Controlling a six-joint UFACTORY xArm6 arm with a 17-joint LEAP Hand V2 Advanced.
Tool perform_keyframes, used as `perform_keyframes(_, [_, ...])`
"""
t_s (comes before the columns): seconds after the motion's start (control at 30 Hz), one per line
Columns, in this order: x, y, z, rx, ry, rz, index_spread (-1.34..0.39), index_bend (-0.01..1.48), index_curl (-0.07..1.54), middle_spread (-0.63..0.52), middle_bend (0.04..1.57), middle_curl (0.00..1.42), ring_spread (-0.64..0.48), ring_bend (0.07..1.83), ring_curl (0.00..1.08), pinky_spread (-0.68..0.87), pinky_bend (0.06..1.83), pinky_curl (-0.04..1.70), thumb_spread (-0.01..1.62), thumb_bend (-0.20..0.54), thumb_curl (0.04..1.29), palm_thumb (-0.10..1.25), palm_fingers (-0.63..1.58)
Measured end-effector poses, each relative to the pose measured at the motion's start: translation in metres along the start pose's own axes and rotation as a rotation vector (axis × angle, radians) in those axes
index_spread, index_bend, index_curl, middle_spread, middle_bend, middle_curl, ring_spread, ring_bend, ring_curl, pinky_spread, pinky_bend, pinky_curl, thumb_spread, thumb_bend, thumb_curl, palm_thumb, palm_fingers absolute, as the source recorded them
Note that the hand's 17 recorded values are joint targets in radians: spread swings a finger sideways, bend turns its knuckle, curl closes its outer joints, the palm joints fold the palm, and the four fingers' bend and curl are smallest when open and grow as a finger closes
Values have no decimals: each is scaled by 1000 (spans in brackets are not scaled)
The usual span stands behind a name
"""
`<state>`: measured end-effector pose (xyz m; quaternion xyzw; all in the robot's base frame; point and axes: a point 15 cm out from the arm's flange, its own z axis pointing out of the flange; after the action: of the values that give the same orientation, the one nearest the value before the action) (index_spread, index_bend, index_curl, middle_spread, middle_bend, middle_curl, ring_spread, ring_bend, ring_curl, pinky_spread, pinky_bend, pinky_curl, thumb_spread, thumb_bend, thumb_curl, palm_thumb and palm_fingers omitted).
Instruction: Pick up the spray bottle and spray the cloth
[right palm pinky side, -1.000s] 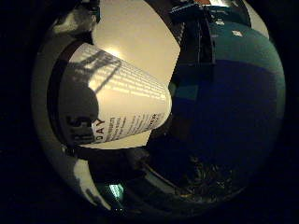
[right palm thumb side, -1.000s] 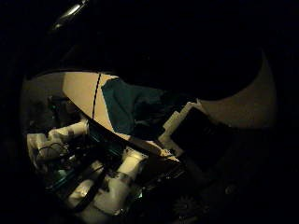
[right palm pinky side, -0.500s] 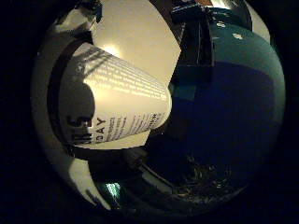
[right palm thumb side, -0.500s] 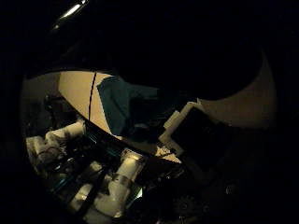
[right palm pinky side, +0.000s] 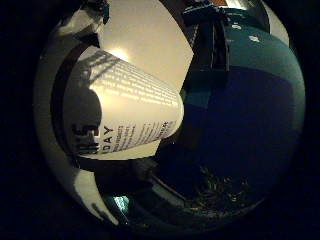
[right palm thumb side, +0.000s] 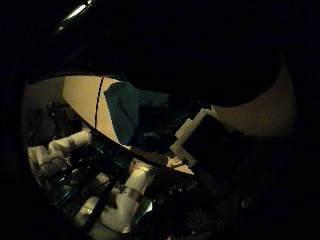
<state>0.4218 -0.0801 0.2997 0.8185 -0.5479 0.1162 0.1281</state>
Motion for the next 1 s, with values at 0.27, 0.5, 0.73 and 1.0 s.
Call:
perform_keyframes(0.27, [2, 0, -11, 33, -33, 35, -249, 1088, 964, -166, 1301, 961, -268, 1300, 949, -188, 1392, 887, 868, -16, 784, 1051, 1099])
perform_keyframes(0.5, [-3, -16, -47, 138, -138, 112, -249, 1088, 964, -166, 1301, 961, -268, 1300, 949, -188, 1394, 884, 868, -16, 784, 1051, 1099])
perform_keyframes(0.73, [-24, -43, -89, 265, -309, 163, -249, 1088, 964, -166, 1301, 961, -268, 1300, 950, -187, 1395, 882, 868, -15, 786, 1050, 1099])
perform_keyframes(1.0, [-56, -67, -128, 385, -525, 205, -249, 1088, 964, -166, 1301, 961, -268, 1300, 950, -187, 1396, 881, 868, -16, 785, 1051, 1099])
